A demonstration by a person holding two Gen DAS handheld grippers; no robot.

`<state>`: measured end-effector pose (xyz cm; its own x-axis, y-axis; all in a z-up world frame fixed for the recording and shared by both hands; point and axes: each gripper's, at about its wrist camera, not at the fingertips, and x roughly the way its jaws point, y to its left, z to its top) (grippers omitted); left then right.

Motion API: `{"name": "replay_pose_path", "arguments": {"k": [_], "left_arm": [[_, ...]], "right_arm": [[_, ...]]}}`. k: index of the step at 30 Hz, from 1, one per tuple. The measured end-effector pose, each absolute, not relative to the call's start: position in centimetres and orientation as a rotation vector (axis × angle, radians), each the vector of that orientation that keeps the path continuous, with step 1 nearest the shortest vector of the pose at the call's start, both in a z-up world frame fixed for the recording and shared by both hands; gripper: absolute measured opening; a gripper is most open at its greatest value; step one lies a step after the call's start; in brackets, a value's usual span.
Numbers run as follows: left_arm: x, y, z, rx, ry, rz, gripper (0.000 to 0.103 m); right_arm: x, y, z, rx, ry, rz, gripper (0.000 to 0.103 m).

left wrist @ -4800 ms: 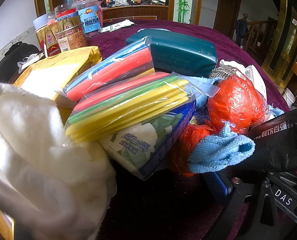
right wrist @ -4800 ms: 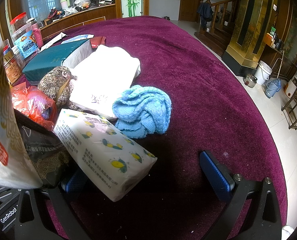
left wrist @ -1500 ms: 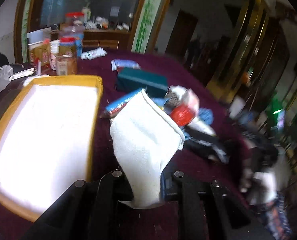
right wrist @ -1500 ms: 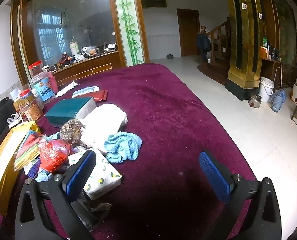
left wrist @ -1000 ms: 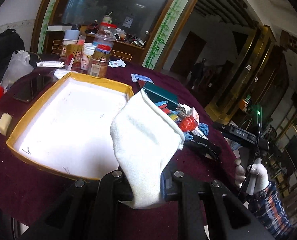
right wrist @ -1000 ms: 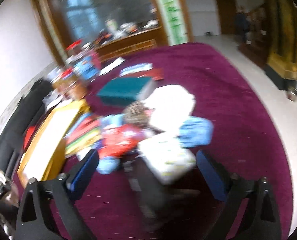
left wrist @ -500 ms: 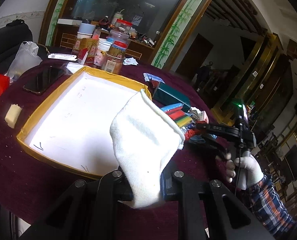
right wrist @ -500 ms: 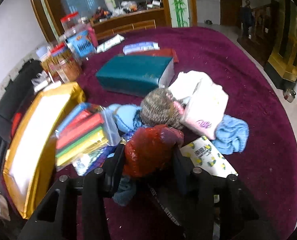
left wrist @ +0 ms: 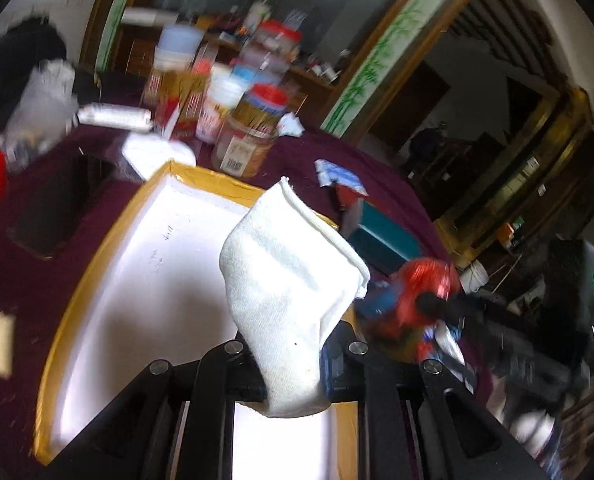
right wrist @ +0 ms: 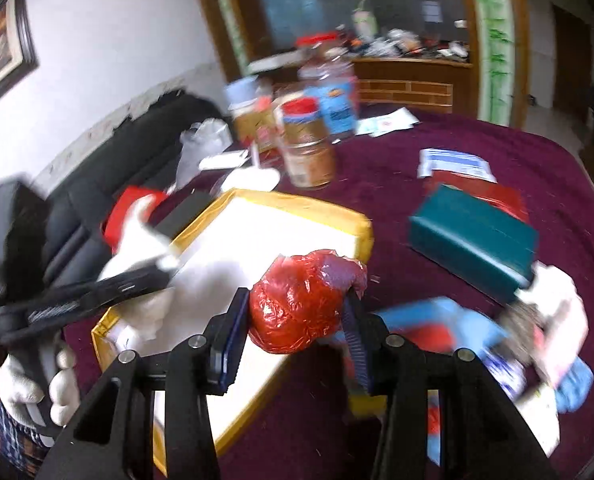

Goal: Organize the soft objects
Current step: 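Carry the white cloth to the tray with left gripper while right gripper grasps red bag, then drop the cloth in the tray with left gripper while right gripper releases red bag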

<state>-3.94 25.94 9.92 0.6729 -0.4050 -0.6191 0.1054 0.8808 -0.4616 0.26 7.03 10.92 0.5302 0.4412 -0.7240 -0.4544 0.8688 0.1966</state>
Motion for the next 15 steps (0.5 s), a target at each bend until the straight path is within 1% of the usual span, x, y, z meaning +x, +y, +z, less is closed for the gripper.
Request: {"name": "replay_pose_path", "arguments": {"k": [4, 6, 7, 8, 9, 10, 11, 12, 13, 15], "left_arm": [[1.3, 26.4, 7.1, -0.479, 0.872, -0.289, 0.017], [3.4, 26.1, 5.9, -0.485, 0.905, -0.285, 0.020], [4.2, 26.0, 5.5, -0.495, 0.918, -0.294, 0.025], [5.0, 25.8, 5.0, -0.505, 0.932, -0.301, 0.037], [5.6, 25.6, 4.7, -0.511, 0.942, -0.301, 0.045], [6.4, 25.5, 4.4, -0.524, 0.949, -0.300, 0.064], [7.0, 25.4, 3.9, -0.542, 0.953, -0.305, 0.072], [7.5, 25.4, 3.7, -0.554, 0.957, -0.303, 0.072], [7.9, 25.4, 3.4, -0.565, 0.957, -0.289, 0.072], [8.3, 25.6, 3.1, -0.572, 0.953, -0.268, 0.072]], "right_arm": [[3.6, 10.1, 8.9, -0.097, 0.907, 0.513, 0.044], [4.8, 10.5, 8.1, -0.118, 0.920, 0.490, 0.044], [5.5, 10.7, 7.8, -0.122, 0.929, 0.483, 0.044], [6.0, 10.8, 7.4, -0.124, 0.935, 0.480, 0.045], [6.4, 10.9, 7.1, -0.130, 0.944, 0.480, 0.046], [6.9, 11.1, 6.7, -0.136, 0.958, 0.482, 0.049], [7.6, 11.3, 6.2, -0.144, 0.978, 0.474, 0.060], [8.0, 11.3, 6.0, -0.149, 0.985, 0.457, 0.071], [8.3, 11.1, 6.0, -0.146, 0.974, 0.436, 0.073], [8.2, 10.2, 6.6, -0.122, 0.942, 0.423, 0.074]]}}
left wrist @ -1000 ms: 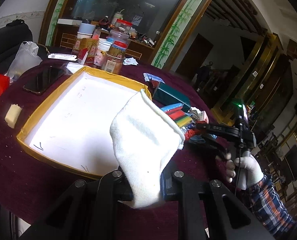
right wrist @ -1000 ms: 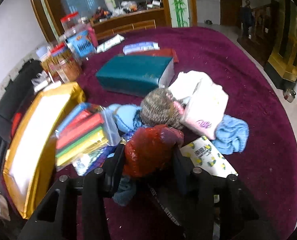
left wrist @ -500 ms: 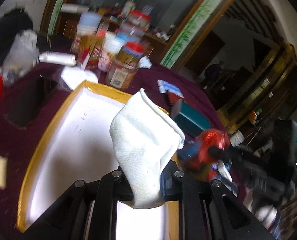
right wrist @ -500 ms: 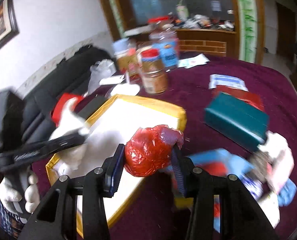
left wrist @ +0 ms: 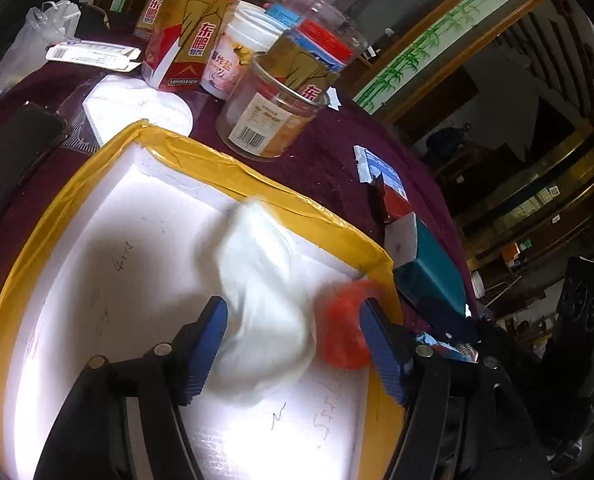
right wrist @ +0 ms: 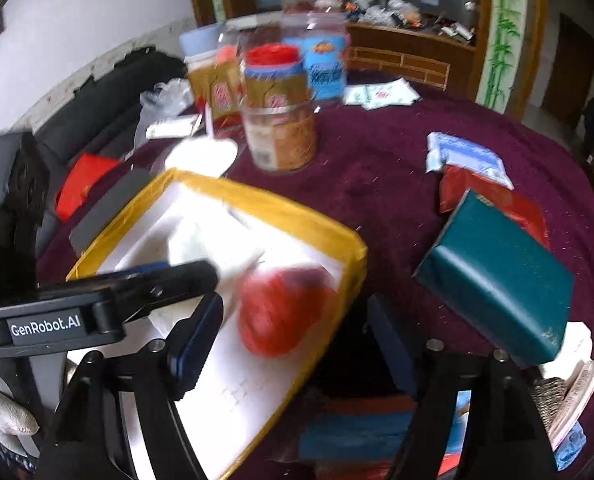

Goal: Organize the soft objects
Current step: 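Drop the cloth in the tray with left gripper while right gripper releases red bag, then grasp the blue and red sponge strip pack with the left gripper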

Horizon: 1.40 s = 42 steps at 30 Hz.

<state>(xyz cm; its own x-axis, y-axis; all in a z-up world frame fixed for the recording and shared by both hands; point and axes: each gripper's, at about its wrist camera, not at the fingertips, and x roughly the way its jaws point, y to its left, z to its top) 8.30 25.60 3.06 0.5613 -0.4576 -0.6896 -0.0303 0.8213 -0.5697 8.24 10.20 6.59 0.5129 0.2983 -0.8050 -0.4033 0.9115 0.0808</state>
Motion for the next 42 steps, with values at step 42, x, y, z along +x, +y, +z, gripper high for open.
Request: {"name": "replay_pose_path", "arguments": {"k": [42], "left_arm": [[-11.8, 21.5, 12.3, -0.358, 0.692, -0.287, 0.092]], "right_arm": [[-10.1, -17.7, 9.3, 0.132, 0.665, 0.050, 0.088]]}}
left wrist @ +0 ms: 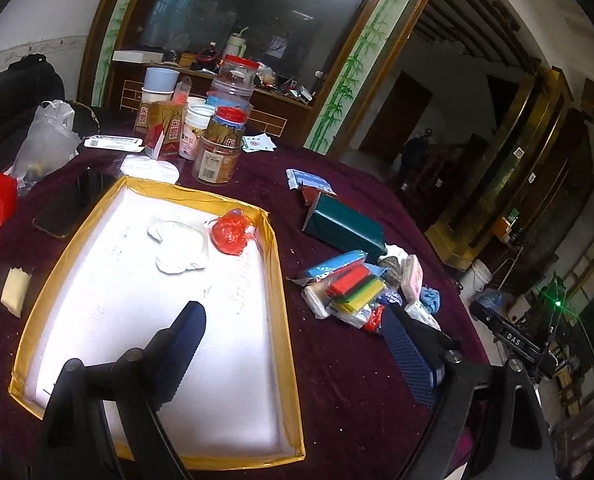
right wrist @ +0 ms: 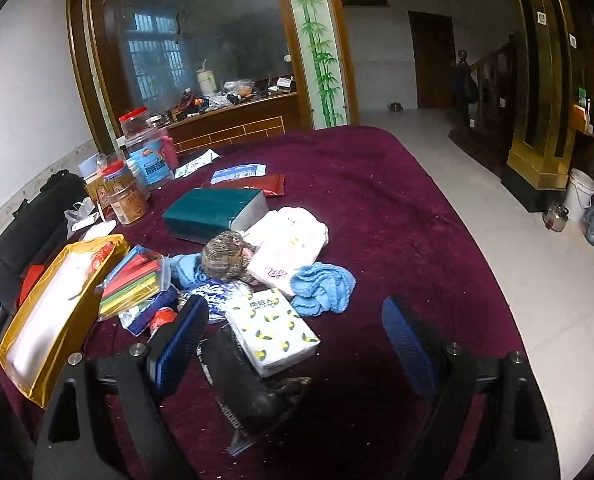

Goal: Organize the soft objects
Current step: 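Grasp the blue and red sponge strip pack with the left gripper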

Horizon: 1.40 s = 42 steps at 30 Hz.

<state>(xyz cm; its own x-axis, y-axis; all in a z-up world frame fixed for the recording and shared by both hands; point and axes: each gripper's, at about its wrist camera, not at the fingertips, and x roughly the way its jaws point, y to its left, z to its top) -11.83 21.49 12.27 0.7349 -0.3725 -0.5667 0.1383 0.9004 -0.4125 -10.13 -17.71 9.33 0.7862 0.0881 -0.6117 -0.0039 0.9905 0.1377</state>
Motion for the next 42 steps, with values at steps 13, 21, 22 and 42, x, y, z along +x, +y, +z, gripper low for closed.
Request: {"name": "replay_pose_path", "arguments": {"k": [13, 21, 22, 42], "left_arm": [[-10.7, 19.7, 11.2, -0.303, 0.723, -0.275, 0.092], [-8.7, 14.8, 9.8, -0.254, 0.823, -0.352, 0.092], [-8.4, 14.2, 9.7, -0.252, 0.834, -0.360, 0.092], [4.1, 7.3, 7.2, 0.026, 0.929, -0.318, 0.088]], "right_arm": [[-9.2, -19.6, 8.3, 0.179, 0.652, -0.001, 0.088], [-8.4, -23.5, 6.4, 0.316, 0.640, -0.063, 0.088], [-8.5, -23.8, 6.3, 0.328, 0.637, -0.064, 0.088], [-7.8, -24.4, 4.9, 0.404, 0.704, -0.027, 0.089]]}}
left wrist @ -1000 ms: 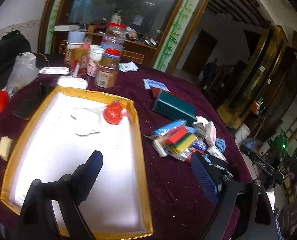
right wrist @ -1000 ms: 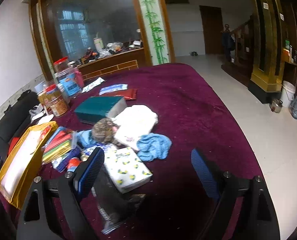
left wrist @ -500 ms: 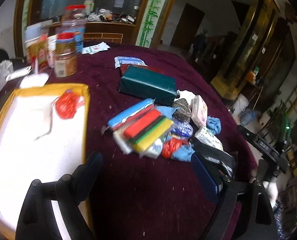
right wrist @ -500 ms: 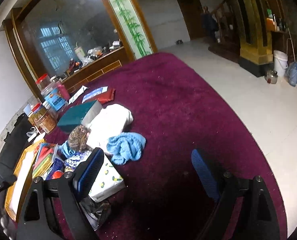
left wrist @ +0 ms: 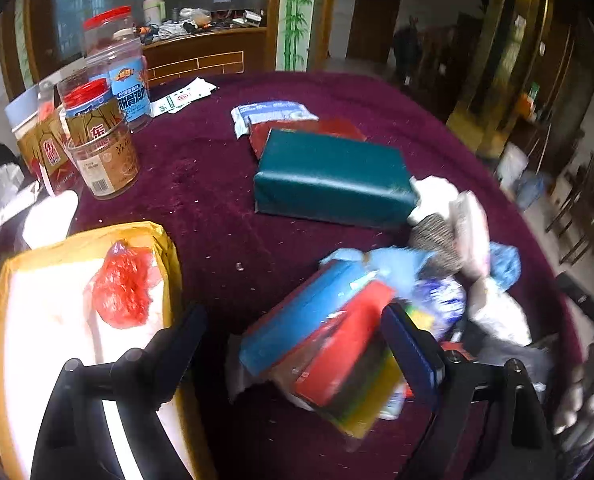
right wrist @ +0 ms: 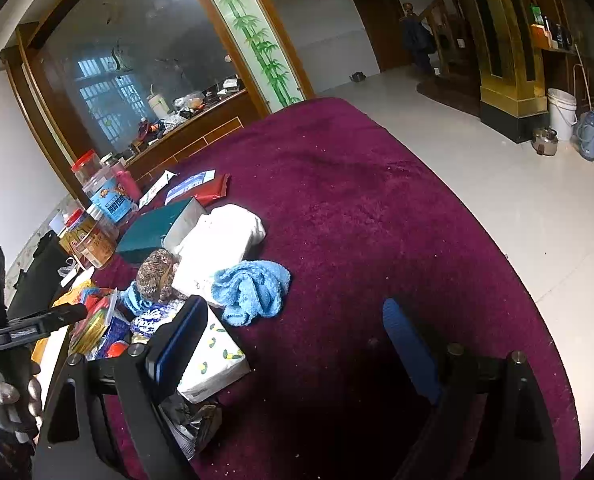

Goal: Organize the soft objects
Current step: 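Grasp the blue and red sponge strip pack with the left gripper, then carry strip pack to the tray with left gripper while right gripper grasps black package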

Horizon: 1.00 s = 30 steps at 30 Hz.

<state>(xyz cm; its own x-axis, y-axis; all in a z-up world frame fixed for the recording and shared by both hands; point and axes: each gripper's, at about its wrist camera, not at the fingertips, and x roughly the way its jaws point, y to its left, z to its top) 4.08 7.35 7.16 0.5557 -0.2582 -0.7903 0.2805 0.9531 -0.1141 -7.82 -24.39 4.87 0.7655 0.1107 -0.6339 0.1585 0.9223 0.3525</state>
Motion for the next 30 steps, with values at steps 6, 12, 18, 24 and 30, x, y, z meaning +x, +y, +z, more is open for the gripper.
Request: {"name": "replay_pose_path", "arguments": {"k": [6, 12, 18, 24, 30], "left_arm": [[5.3, 7.8, 6.0, 0.064, 0.959, -0.309, 0.068], [7.0, 8.2, 5.3, 0.066, 0.984, -0.262, 0.066], [8.4, 6.5, 4.0, 0.098, 1.035, -0.313, 0.029], [5.8, 4.6, 5.5, 0.133, 0.968, -0.386, 0.015], [2.7, 6.2, 8.9, 0.029, 0.879, -0.430, 0.015]], "right_arm": [[-7.7, -24.2, 4.7, 0.395, 0.715, -0.037, 0.089], [-7.5, -23.7, 4.6, 0.368, 0.726, -0.039, 0.089], [-7.3, -23.2, 4.5, 0.338, 0.738, -0.042, 0.089], [-6.9, -22.9, 4.3, 0.318, 0.757, -0.050, 0.089], [-6.8, -22.4, 4.2, 0.287, 0.761, -0.059, 0.089]]}}
